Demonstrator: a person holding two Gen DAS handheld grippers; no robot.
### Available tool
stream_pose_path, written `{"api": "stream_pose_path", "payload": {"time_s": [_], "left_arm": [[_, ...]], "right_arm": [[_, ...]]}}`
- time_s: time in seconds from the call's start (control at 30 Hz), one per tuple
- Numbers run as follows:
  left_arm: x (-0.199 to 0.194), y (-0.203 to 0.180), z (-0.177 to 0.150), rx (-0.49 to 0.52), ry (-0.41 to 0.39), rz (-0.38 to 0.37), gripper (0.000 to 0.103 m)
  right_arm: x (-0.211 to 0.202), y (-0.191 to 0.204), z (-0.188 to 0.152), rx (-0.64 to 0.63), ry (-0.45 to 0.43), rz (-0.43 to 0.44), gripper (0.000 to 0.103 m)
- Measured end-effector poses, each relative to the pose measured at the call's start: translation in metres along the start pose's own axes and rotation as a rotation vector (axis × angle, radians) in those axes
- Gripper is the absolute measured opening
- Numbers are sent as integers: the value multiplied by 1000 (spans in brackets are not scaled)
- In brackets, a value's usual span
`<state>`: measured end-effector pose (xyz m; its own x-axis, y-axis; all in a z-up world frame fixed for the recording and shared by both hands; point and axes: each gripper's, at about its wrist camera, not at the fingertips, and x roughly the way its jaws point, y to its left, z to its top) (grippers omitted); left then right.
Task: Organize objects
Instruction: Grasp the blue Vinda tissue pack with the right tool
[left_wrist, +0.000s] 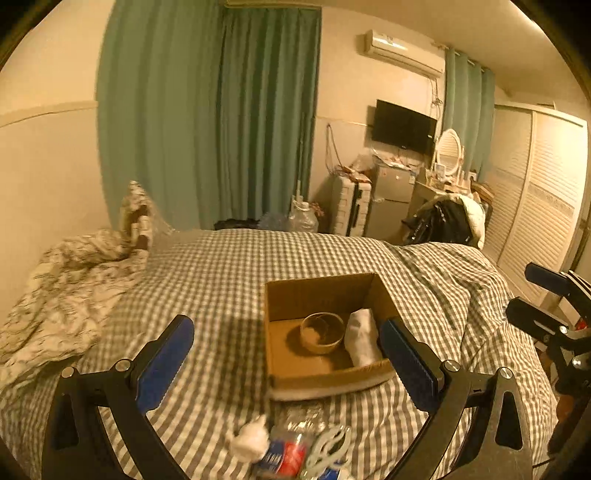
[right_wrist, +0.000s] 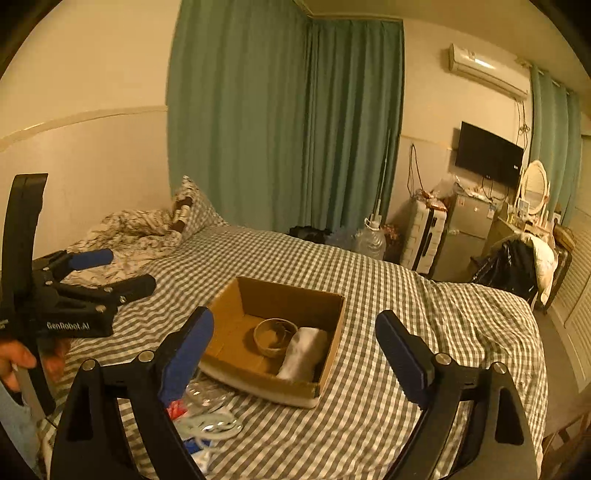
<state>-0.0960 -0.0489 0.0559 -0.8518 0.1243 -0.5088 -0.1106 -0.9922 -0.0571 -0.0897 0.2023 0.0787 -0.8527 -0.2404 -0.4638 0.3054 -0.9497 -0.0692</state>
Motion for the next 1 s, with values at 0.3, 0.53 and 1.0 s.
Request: {"api": "stream_pose_path", "payload": {"time_s": [0.3,0.53,1.0], "left_arm": [[-21,19,-81,-26,73,86,103],[18,13,-143,-22,176,118,103],[50,21,-168,15,231,154,103]], "right_arm": [[-28,36,-45,-6,1,-5,91],[33,63,-116,5,190,1,91],[132,115,-213,-21,517,155,91]]}}
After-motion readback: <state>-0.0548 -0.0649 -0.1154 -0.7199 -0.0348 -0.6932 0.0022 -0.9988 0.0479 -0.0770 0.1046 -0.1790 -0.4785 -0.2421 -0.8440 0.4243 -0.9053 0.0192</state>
